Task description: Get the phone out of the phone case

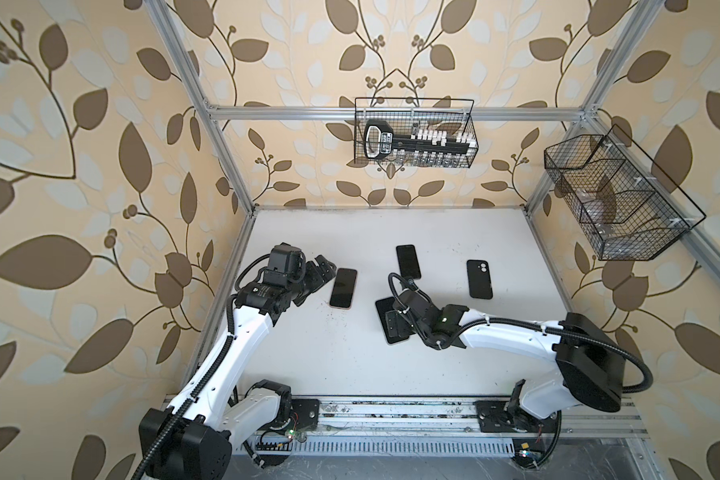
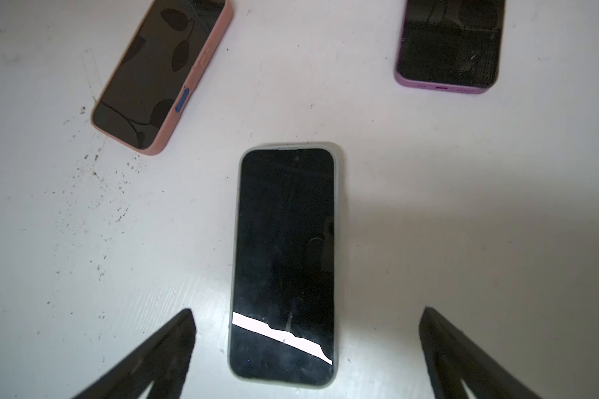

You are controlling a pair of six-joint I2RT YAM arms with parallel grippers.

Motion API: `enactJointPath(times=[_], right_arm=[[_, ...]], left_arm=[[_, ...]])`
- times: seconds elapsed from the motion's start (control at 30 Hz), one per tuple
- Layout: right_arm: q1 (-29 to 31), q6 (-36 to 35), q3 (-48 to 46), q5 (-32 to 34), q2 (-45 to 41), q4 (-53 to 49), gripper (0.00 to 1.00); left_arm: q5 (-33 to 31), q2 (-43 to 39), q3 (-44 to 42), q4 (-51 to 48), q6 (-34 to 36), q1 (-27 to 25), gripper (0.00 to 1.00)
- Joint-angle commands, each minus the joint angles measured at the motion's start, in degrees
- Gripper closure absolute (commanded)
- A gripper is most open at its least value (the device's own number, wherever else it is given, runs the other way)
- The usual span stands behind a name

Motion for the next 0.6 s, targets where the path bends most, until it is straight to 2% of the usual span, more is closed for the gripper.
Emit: enactJointPath(times=[0.0,0.57], right_arm=[[1.4,1.9,3.8,2.0,3.7,-3.2,0.0],[2.4,2.8,8.5,-0.7,13.7,-4.1,0.03]], left_arm=[[3.3,-2.5,-1.5,-4.0,3.1,1.0,0.01],[8.0,-3.7,-4.8,-2.7,3.3,3.3,0.01]])
